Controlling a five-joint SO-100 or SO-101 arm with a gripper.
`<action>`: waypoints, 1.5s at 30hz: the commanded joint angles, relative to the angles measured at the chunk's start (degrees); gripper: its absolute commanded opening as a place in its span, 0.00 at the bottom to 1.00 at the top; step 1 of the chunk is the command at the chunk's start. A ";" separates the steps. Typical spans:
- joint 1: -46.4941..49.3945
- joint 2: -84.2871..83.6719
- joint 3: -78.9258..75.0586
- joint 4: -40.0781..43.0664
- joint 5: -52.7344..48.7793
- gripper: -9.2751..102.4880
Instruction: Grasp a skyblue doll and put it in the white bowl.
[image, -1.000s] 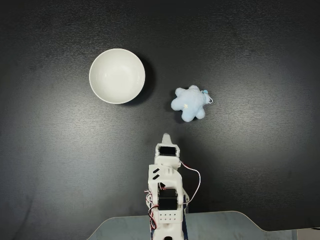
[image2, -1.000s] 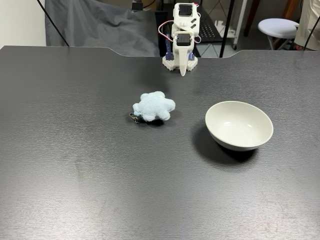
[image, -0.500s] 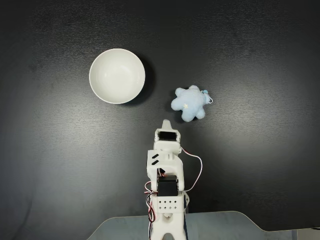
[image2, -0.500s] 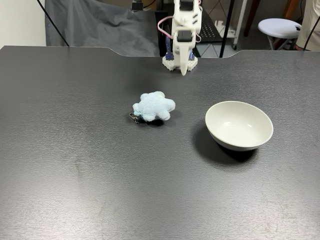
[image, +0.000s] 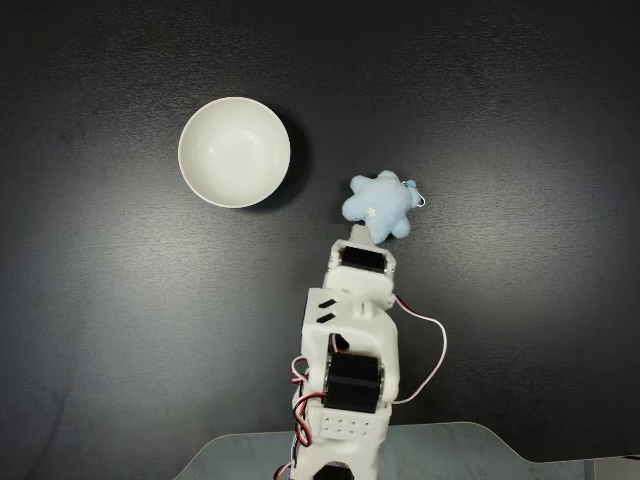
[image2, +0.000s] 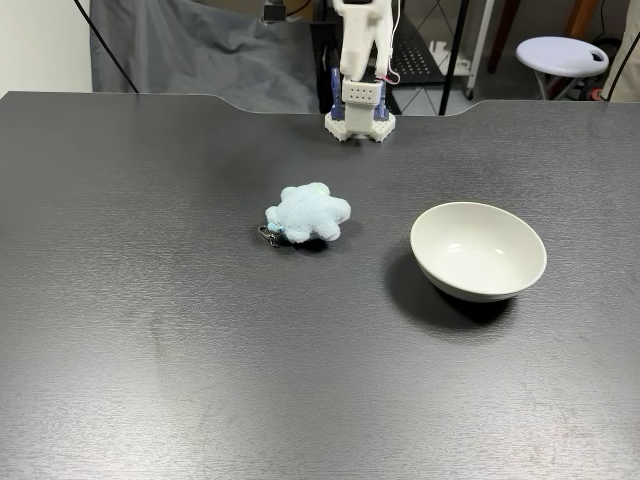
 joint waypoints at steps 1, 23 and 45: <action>9.76 -8.26 -6.68 1.58 -0.62 0.13; 15.82 -29.88 -6.33 -14.41 -3.87 0.13; 6.86 -28.92 5.80 -15.12 -69.79 0.13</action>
